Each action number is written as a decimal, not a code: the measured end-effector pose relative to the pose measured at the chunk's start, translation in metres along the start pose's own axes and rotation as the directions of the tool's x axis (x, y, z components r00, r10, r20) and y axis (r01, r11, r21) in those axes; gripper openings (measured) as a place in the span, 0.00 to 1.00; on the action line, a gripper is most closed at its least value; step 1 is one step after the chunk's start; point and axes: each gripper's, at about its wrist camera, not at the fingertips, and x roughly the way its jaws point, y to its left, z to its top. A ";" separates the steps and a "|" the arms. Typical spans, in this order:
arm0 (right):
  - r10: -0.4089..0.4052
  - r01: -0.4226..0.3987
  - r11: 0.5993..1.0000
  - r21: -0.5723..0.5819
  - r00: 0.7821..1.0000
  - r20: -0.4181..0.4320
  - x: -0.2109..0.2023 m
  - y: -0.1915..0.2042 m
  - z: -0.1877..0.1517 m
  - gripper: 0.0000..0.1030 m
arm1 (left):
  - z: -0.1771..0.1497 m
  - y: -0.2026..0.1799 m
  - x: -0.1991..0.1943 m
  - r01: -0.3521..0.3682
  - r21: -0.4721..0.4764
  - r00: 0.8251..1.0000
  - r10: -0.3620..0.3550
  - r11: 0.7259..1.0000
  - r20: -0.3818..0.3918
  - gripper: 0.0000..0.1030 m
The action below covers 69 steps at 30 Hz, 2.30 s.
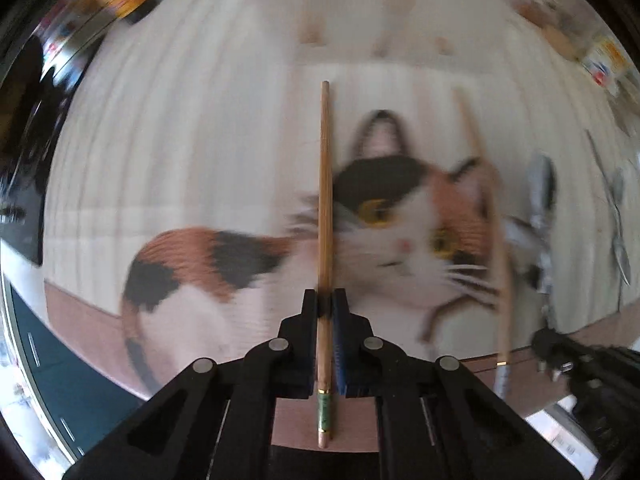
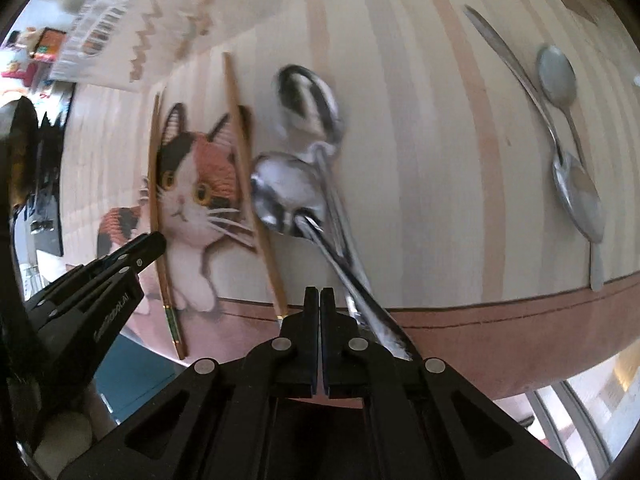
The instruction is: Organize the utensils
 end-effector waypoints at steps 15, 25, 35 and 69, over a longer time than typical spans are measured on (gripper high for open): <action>-0.290 0.295 0.953 -0.069 0.954 0.076 0.017 0.090 0.026 0.07 | 0.005 0.110 0.003 0.057 0.000 0.998 -0.057 0.998 0.010 0.05; -0.303 0.303 0.953 0.005 0.953 0.003 0.035 0.108 0.021 0.09 | 0.032 0.109 0.003 0.084 0.081 0.996 -0.083 0.993 -0.017 0.06; -0.299 0.299 0.954 -0.024 0.954 0.014 0.044 0.130 0.044 0.09 | 0.045 0.089 0.004 0.064 0.063 0.998 -0.064 0.996 -0.015 0.06; -0.101 0.132 0.982 -0.134 0.970 0.219 -0.093 0.132 -0.003 0.00 | 0.033 0.137 -0.153 -0.065 -0.068 0.935 0.085 0.996 0.344 0.05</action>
